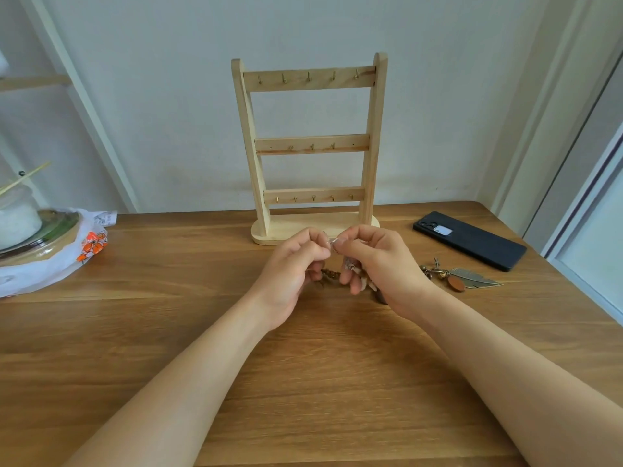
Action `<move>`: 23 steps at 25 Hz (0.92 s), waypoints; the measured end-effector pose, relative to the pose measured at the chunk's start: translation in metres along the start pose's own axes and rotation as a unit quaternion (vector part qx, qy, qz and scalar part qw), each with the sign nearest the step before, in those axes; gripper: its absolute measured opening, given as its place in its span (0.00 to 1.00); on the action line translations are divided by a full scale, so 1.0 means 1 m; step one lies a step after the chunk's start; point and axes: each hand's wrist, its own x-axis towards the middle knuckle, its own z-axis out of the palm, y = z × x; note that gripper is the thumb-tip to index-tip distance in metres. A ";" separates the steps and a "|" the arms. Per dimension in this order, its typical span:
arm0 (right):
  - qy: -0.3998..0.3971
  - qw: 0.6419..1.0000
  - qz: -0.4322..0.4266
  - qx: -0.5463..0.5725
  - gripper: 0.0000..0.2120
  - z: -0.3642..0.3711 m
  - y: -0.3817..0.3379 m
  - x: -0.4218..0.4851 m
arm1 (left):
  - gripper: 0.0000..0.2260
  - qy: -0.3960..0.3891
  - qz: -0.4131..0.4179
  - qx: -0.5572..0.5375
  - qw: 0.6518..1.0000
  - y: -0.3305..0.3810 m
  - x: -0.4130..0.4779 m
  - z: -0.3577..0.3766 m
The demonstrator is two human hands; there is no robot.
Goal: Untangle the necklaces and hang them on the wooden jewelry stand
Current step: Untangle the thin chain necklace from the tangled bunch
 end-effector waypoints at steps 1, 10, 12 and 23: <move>0.022 1.000 0.007 -0.002 0.06 0.001 0.000 0.000 | 0.03 -0.013 0.005 0.001 1.000 -0.001 0.000 0.001; 0.061 0.993 0.059 0.080 0.07 0.001 0.008 0.006 | 0.09 0.014 -0.041 -0.135 0.990 0.000 0.003 0.002; 0.013 0.994 0.061 0.086 0.07 -0.002 0.009 0.008 | 0.13 0.059 -0.053 -0.181 0.980 0.001 0.005 0.001; -0.017 1.000 -0.009 -0.021 0.08 -0.009 0.009 0.009 | 0.07 0.091 -0.035 -0.275 0.957 0.003 0.006 -0.004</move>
